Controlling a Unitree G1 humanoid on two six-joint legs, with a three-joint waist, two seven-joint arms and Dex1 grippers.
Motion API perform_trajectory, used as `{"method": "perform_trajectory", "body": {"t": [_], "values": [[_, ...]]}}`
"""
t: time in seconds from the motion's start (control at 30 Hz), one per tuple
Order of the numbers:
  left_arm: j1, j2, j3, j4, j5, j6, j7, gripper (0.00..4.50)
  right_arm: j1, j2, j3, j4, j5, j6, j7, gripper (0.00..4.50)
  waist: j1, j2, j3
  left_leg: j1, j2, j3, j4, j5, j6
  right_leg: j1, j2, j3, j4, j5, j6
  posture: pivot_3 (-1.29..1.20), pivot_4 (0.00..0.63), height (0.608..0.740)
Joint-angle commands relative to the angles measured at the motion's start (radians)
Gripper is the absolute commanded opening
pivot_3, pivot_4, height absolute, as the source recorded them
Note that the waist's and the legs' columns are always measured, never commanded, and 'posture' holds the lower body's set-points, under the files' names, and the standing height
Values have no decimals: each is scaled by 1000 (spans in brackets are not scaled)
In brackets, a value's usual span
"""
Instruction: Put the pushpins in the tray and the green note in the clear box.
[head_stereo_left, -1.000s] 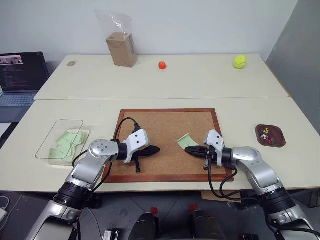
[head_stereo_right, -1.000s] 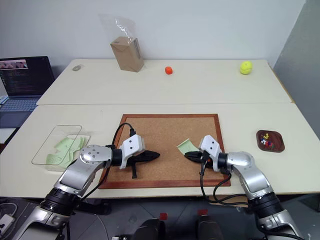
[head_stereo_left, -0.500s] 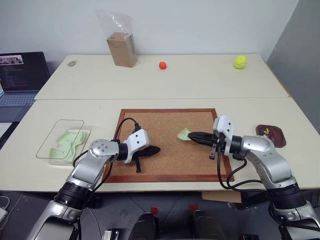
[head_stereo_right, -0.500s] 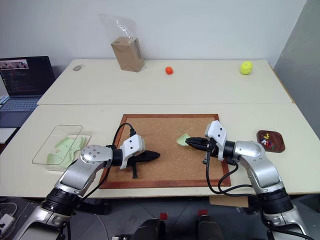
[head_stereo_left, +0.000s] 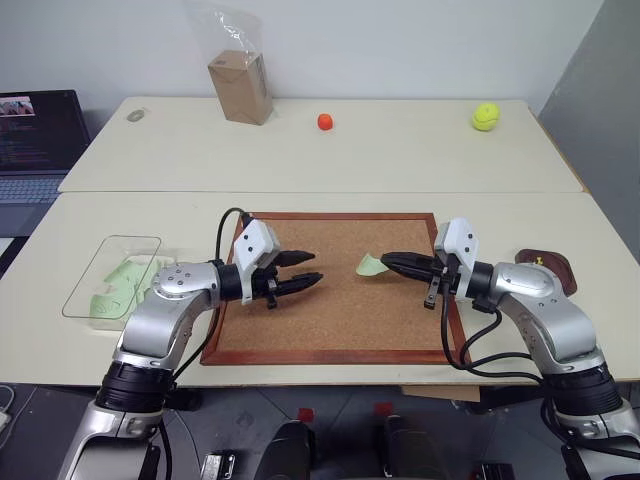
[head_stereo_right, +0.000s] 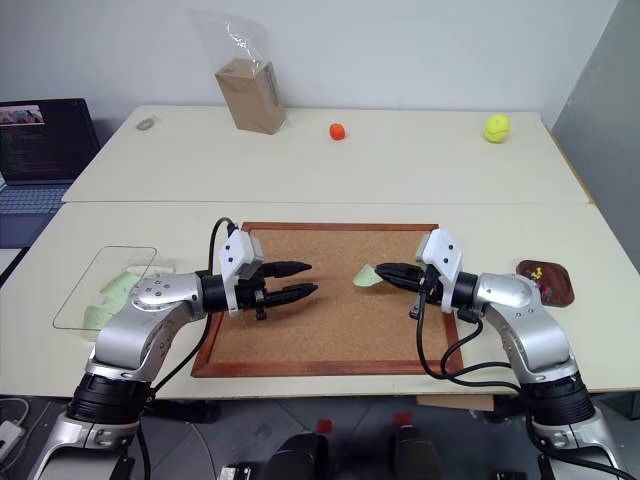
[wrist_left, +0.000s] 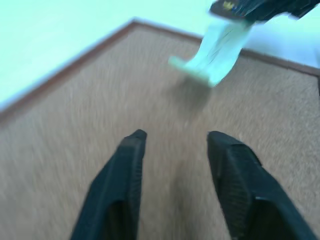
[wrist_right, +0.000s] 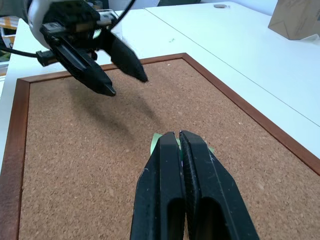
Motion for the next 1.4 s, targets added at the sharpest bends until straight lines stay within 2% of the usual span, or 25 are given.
{"method": "perform_trajectory", "body": {"t": [0.03,0.23,0.33,0.53,0.67,0.8,0.87,0.9,0.97,1.1,1.17,1.4], "values": [[-14,-16,-17,4,115,-252,57,2224,-43,4,-33,-33,37,18,-11,0,0,0,0,0,0,0,0,0,0,0,0,0,0,0,0,0,150,740],[-54,-50,-85,99,257,-553,104,2224,-85,26,-24,-36,58,51,-32,0,0,0,0,0,0,0,0,0,0,0,0,0,0,0,0,0,150,740],[-87,-81,-119,152,303,-641,131,2224,-99,36,-15,-45,62,65,-39,0,1,0,0,0,-1,0,1,0,0,0,0,-1,1,0,0,0,150,740],[-120,-118,-160,221,330,-723,145,2224,-116,56,3,-55,55,75,-47,0,-1,0,0,0,-1,1,2,0,1,0,0,-1,1,0,0,0,150,740],[-161,-150,-182,302,421,-786,223,2224,-116,70,13,-80,60,91,-55,0,0,0,0,-1,-1,0,3,0,1,0,1,-1,3,0,0,0,150,740],[-181,-161,-193,347,447,-810,247,2224,-112,80,16,-95,63,103,-63,0,-2,0,0,0,-2,1,4,0,1,0,1,-1,4,0,0,0,150,740],[-185,-164,-190,359,444,-817,253,1867,-112,85,19,-99,65,108,-67,0,-2,0,0,0,-2,0,4,0,1,0,1,-1,5,0,0,0,150,740],[-186,-163,-190,362,438,-819,251,1853,-113,88,19,-101,66,110,-68,0,-2,0,0,0,-2,0,4,0,1,0,1,-1,5,0,0,0,150,740],[-188,-163,-191,366,432,-823,248,1303,-114,90,19,-102,66,112,-70,0,-2,0,0,0,-1,0,4,0,1,0,1,-1,5,0,0,0,150,740],[-191,-163,-190,369,429,-825,248,578,-119,93,19,-98,66,113,-72,0,-2,0,0,0,-1,0,4,0,1,0,1,-1,5,0,0,0,150,740],[-192,-165,-189,367,429,-824,250,42,-120,93,18,-96,65,112,-72,0,-2,0,0,0,-2,0,5,0,1,0,1,-1,5,0,0,0,150,740],[-187,-159,-187,359,457,-853,282,9,-118,97,16,-92,68,121,-76,0,-2,0,0,0,-1,0,5,0,1,0,1,-1,6,0,0,0,150,740]]}}
